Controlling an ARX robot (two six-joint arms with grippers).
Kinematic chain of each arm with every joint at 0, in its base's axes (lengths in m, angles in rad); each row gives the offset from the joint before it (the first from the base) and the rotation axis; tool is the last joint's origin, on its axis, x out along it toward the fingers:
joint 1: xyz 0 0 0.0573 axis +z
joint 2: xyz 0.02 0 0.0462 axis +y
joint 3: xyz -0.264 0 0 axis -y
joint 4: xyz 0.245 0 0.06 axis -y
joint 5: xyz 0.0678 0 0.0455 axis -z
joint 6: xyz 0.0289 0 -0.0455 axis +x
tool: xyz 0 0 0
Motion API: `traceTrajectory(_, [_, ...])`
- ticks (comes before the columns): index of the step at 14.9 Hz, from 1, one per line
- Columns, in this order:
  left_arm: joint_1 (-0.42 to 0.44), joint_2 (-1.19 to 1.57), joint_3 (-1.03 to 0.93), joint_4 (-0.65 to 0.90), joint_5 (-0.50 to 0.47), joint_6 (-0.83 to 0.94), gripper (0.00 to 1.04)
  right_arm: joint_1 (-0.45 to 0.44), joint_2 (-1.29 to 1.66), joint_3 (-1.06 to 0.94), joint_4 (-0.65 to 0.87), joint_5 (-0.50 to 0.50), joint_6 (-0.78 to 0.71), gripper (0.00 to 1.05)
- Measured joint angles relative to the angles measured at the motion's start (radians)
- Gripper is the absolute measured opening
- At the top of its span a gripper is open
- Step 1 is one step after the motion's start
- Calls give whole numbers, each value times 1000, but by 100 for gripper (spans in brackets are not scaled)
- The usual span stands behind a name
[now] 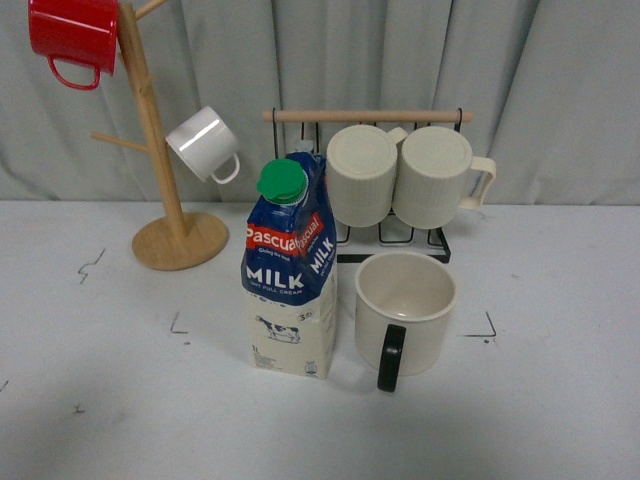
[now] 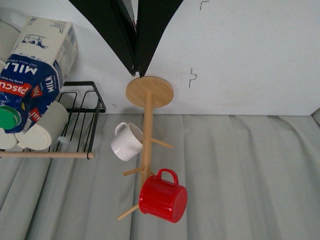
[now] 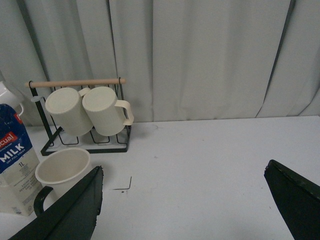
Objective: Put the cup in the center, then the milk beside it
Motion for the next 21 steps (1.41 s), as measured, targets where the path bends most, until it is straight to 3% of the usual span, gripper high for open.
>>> traceTrajectory(2, [0,-30,0,-31,0,0,2,0,0,0,0,0,0,98])
traceTrajectory(4, [0,-183,1,-218,0,0,2,0,0,0,0,0,0,98])
traceTrajectory(8, [0,-195,0,-209,0,0,2,0,0,0,0,0,0,98])
traceTrajectory(12, [0,-195,0,-209,0,0,56,0,0,0,0,0,0,98])
traceTrajectory(13, [0,-195,0,-209,0,0,83,0,0,0,0,0,0,98])
traceTrajectory(14, [0,-195,0,-209,0,1,99,0,0,0,0,0,0,98])
traceTrajectory(21, [0,-195,0,-209,0,1,98,0,0,0,0,0,0,98])
